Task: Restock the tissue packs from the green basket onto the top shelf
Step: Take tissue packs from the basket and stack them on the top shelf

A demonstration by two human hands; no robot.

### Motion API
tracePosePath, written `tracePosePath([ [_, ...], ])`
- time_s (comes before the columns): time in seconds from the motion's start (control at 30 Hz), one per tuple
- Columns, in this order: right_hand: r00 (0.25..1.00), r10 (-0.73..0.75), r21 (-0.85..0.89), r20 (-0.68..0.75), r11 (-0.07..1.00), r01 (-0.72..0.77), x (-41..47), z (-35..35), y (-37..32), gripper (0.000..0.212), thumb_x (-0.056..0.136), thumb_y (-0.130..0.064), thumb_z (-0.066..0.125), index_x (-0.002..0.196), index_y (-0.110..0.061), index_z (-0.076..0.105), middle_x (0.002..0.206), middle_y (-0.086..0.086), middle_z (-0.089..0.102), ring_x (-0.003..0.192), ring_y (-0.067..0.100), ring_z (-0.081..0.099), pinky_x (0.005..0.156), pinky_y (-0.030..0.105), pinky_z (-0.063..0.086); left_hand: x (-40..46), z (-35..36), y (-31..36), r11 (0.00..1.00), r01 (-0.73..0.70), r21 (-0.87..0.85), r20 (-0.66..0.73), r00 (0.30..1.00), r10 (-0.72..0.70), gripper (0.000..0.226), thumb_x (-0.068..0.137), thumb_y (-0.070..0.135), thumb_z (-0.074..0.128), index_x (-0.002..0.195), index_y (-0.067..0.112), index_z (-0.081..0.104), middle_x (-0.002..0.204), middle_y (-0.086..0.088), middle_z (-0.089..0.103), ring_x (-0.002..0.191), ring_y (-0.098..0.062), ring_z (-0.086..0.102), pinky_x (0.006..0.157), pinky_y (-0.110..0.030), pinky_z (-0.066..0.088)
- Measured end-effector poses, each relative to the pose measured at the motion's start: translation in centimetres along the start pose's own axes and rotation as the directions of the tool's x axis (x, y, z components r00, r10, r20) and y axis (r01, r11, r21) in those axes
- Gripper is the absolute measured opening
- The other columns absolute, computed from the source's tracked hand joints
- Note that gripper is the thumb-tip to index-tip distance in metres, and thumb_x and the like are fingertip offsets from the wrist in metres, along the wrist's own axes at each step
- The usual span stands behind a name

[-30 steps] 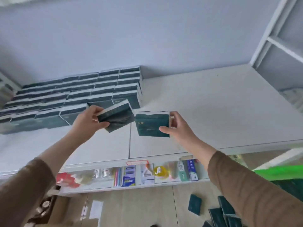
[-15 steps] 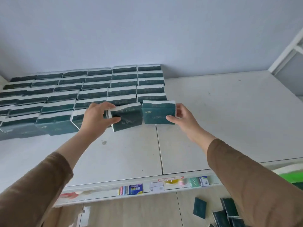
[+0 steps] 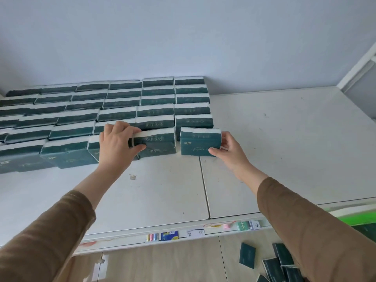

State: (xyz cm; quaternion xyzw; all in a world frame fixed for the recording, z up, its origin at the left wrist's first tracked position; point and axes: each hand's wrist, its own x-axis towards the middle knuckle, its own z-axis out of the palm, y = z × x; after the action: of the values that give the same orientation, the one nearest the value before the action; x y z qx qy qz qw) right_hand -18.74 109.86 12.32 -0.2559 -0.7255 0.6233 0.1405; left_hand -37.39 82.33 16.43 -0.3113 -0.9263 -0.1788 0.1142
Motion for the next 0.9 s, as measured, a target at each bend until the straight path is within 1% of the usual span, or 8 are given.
tracePosePath([
  [0.13, 0.990, -0.026, -0.091, -0.141, 0.996, 0.013, 0.6, 1.6, 0.4, 0.045, 0.079, -0.011, 0.082, 0.110, -0.019, 0.050, 0.110, -0.005, 0.067, 0.102, 0.012, 0.066, 0.088, 0.028, 0.054, 0.2, 0.2, 0.2, 0.999, 0.038, 0.012, 0.007, 0.999, -0.038, 0.048, 0.075, 0.041, 0.081, 0.118, 0.024, 0.065, 0.117, -0.001, 0.049, 0.107, -0.031, 0.039, 0.096, -0.044, 0.032],
  [0.27, 0.966, -0.080, -0.264, -0.247, 0.964, 0.012, 1.2, 3.7, 0.4, 0.039, 0.076, -0.025, 0.083, 0.100, -0.019, 0.052, 0.102, 0.000, 0.064, 0.091, 0.017, 0.064, 0.077, 0.033, 0.055, 0.0, 0.0, 0.9, 0.998, 0.065, 0.012, 0.028, 0.997, -0.065, 0.054, 0.075, 0.043, 0.080, 0.122, 0.026, 0.058, 0.114, 0.003, 0.053, 0.110, -0.028, 0.038, 0.097, -0.043, 0.031],
  [0.33, 0.963, -0.083, -0.310, -0.258, 0.951, -0.001, 1.1, 3.9, 0.3, 0.044, 0.074, -0.031, 0.083, 0.106, -0.020, 0.054, 0.105, 0.000, 0.061, 0.092, 0.017, 0.062, 0.081, 0.038, 0.055, -0.3, -0.2, 1.3, 0.996, 0.086, 0.020, 0.032, 0.996, -0.087, 0.062, 0.074, 0.044, 0.080, 0.125, 0.025, 0.051, 0.118, 0.002, 0.054, 0.113, -0.029, 0.038, 0.098, -0.044, 0.031],
  [0.4, 0.965, -0.083, -0.359, -0.247, 0.933, -0.011, 0.5, 3.2, 0.2, 0.060, 0.074, -0.033, 0.082, 0.123, -0.018, 0.051, 0.114, 0.001, 0.058, 0.103, 0.017, 0.057, 0.089, 0.037, 0.052, -0.8, -0.4, 1.9, 0.996, 0.080, 0.049, 0.020, 0.996, -0.081, 0.069, 0.073, 0.045, 0.081, 0.129, 0.023, 0.047, 0.124, -0.002, 0.051, 0.116, -0.031, 0.037, 0.101, -0.045, 0.031],
  [0.47, 0.973, -0.099, -0.444, -0.210, 0.896, -0.005, -0.9, 1.8, 0.1, 0.069, 0.079, -0.032, 0.079, 0.135, -0.015, 0.045, 0.122, 0.003, 0.053, 0.113, 0.019, 0.048, 0.092, 0.034, 0.046, -1.4, -0.9, 3.4, 0.996, 0.036, 0.078, -0.002, 0.999, -0.036, 0.073, 0.073, 0.045, 0.081, 0.132, 0.022, 0.045, 0.128, -0.005, 0.049, 0.119, -0.033, 0.037, 0.102, -0.046, 0.031],
  [0.53, 0.973, -0.158, -0.558, -0.166, 0.829, 0.040, -2.8, -0.5, 0.0, 0.063, 0.083, -0.031, 0.074, 0.137, -0.015, 0.044, 0.127, 0.003, 0.051, 0.118, 0.021, 0.043, 0.092, 0.033, 0.042, -2.3, -1.2, 5.9, 0.996, -0.042, 0.079, -0.026, 0.999, 0.044, 0.073, 0.075, 0.043, 0.079, 0.134, 0.020, 0.045, 0.128, -0.004, 0.051, 0.118, -0.032, 0.039, 0.101, -0.046, 0.033],
  [0.67, 0.947, -0.299, -0.750, -0.116, 0.652, 0.114, -7.4, -6.6, 0.2, 0.054, 0.085, -0.031, 0.071, 0.133, -0.017, 0.050, 0.126, 0.003, 0.054, 0.114, 0.025, 0.048, 0.091, 0.037, 0.044, -4.6, -0.3, 13.5, 0.978, -0.207, -0.001, 0.019, 0.978, 0.207, 0.066, 0.080, 0.042, 0.074, 0.136, 0.020, 0.047, 0.130, 0.001, 0.054, 0.120, -0.026, 0.043, 0.100, -0.043, 0.037],
  [0.9, 0.933, -0.317, -0.838, -0.167, 0.544, 0.035, -16.8, -20.3, 2.3, 0.044, 0.085, -0.030, 0.068, 0.126, -0.020, 0.056, 0.124, -0.001, 0.057, 0.113, 0.024, 0.050, 0.091, 0.040, 0.044, -9.6, 4.7, 28.9, 0.898, -0.421, -0.132, 0.128, 0.891, 0.436, 0.059, 0.081, 0.043, 0.072, 0.132, 0.022, 0.052, 0.130, 0.005, 0.054, 0.123, -0.022, 0.043, 0.097, -0.040, 0.041],
])
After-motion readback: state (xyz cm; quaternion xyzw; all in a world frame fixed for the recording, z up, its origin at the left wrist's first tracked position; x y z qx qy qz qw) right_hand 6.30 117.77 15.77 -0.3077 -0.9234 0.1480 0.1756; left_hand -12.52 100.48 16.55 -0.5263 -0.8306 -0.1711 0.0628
